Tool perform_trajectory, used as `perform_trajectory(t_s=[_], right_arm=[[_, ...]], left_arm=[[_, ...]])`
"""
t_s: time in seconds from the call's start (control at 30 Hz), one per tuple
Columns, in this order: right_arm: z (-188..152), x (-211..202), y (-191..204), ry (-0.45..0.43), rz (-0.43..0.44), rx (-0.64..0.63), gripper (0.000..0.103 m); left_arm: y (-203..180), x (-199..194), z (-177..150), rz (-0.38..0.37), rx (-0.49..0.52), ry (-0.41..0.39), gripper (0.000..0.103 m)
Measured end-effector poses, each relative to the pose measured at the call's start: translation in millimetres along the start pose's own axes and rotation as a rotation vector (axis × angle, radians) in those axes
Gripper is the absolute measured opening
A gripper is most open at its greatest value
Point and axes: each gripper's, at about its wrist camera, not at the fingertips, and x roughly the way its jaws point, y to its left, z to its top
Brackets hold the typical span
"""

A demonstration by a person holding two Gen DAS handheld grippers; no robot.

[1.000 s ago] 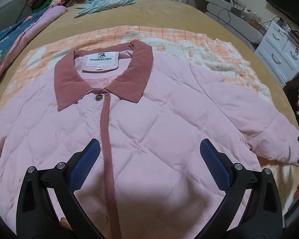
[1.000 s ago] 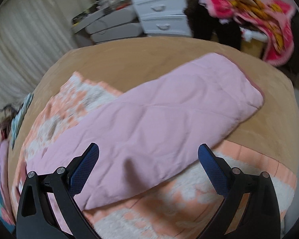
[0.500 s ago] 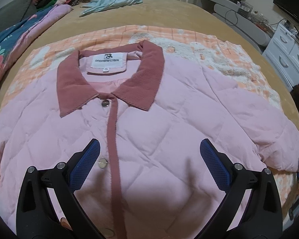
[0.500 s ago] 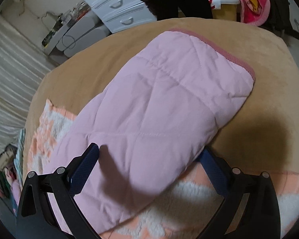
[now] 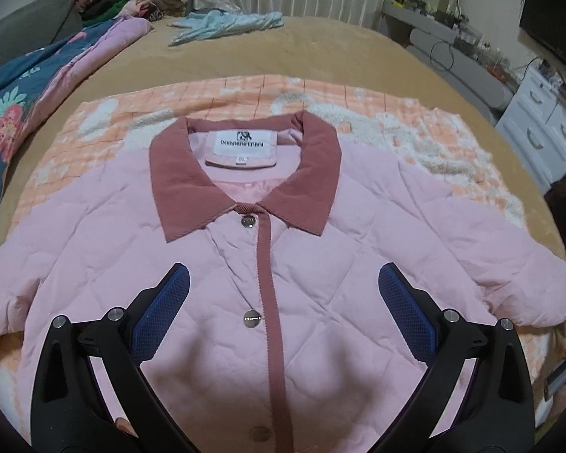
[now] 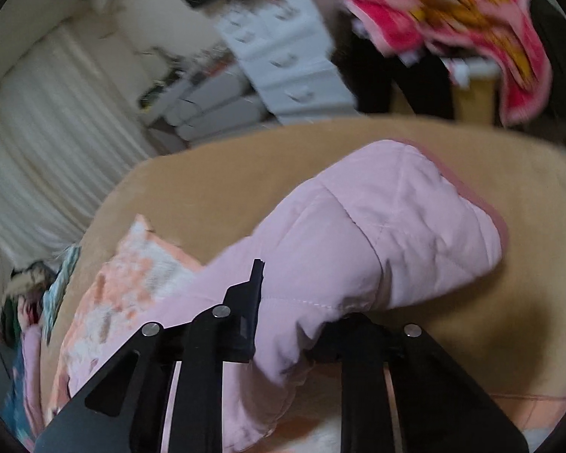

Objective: Fold large clothes
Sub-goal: 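Lift the sleeve with the right tool, fold it across the jacket front, release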

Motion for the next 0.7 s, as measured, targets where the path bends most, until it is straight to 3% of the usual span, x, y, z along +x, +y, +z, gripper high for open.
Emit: perform_trajectory(t_s=[0.3, 0.7], right_arm=[[-5.1, -65.1, 83.7, -0.150, 0.142, -0.293, 0.017], [-34.8, -123.9, 198.3, -0.173, 0.277, -0.528, 0.015]], left_arm=[[15.3, -23.1, 1.2, -0.013, 0.009, -0.018, 0.094], [36.1, -56.5, 12.8, -0.011, 0.025, -0.039, 0.094]])
